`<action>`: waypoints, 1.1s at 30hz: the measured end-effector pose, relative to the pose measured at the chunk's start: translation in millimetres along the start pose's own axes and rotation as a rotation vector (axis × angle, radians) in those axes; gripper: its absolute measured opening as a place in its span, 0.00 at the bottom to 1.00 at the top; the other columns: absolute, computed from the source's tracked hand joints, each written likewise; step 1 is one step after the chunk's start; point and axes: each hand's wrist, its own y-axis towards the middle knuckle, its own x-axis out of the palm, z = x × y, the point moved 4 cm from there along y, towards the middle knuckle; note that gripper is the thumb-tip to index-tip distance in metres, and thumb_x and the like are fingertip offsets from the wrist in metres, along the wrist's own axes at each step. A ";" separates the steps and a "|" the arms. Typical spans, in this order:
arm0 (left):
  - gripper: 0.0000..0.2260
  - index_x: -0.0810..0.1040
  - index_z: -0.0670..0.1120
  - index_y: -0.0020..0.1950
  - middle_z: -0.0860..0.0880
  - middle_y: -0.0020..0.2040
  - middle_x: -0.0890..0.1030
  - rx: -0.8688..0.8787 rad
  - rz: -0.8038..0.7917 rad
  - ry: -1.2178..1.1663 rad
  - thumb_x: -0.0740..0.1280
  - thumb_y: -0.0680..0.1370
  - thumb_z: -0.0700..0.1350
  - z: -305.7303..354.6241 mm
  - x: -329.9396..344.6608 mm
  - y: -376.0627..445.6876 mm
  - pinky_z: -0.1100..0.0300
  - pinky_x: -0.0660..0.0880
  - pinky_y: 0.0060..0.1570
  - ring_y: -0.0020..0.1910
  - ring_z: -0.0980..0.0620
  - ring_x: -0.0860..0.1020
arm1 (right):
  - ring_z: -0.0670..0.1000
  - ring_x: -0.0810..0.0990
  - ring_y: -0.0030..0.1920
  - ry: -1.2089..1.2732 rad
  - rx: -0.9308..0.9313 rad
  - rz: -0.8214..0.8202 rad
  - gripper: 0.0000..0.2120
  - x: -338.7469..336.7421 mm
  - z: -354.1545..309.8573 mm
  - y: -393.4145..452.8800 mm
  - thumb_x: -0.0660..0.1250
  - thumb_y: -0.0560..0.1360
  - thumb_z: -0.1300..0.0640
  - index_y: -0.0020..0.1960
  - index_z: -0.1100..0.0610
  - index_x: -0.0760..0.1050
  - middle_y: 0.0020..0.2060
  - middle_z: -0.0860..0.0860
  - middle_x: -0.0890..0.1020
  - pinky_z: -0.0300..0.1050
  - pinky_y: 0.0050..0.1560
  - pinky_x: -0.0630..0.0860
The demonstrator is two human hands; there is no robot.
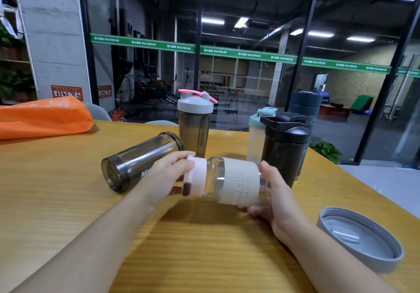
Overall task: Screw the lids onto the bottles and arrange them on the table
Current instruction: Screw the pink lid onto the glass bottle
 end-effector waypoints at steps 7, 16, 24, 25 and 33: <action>0.07 0.81 0.51 0.52 0.49 0.47 0.84 0.112 0.075 -0.138 0.66 0.78 0.43 7.3 -2.6 -1.5 0.62 0.75 0.41 0.44 0.55 0.81 | 0.58 0.77 0.37 -0.018 -0.003 -0.004 0.15 0.5 1.1 -0.8 0.62 0.76 0.42 0.54 0.51 0.76 0.46 0.58 0.81 0.41 0.22 0.73; 0.10 0.76 0.48 0.59 0.46 0.54 0.81 0.013 0.119 -0.187 0.65 0.79 0.42 -1.7 -5.4 5.6 0.59 0.73 0.46 0.51 0.50 0.79 | 0.55 0.77 0.32 -0.003 -0.017 -0.013 0.17 1.0 2.3 1.1 0.63 0.76 0.43 0.55 0.54 0.77 0.41 0.56 0.81 0.41 0.22 0.73; 0.21 0.81 0.41 0.50 0.41 0.48 0.83 -0.308 0.030 -0.232 0.65 0.74 0.59 -8.6 3.3 -1.5 0.55 0.77 0.46 0.46 0.45 0.80 | 0.56 0.77 0.34 0.009 -0.011 -0.011 0.15 -0.1 1.8 0.9 0.62 0.76 0.43 0.55 0.52 0.77 0.42 0.56 0.80 0.41 0.23 0.73; 0.23 0.81 0.42 0.52 0.41 0.48 0.82 -0.337 0.022 -0.235 0.66 0.73 0.61 -9.5 3.2 -2.4 0.55 0.78 0.44 0.45 0.45 0.80 | 0.56 0.77 0.34 0.011 -0.011 -0.010 0.15 -0.1 1.8 1.1 0.62 0.76 0.43 0.55 0.52 0.77 0.43 0.57 0.80 0.41 0.23 0.73; 0.13 0.80 0.47 0.55 0.44 0.49 0.81 -0.257 -0.003 -0.084 0.65 0.77 0.53 -5.1 1.1 -2.2 0.55 0.74 0.44 0.44 0.47 0.77 | 0.59 0.76 0.38 0.016 -0.004 -0.006 0.12 0.3 0.6 1.1 0.62 0.76 0.43 0.50 0.50 0.77 0.43 0.57 0.80 0.41 0.23 0.73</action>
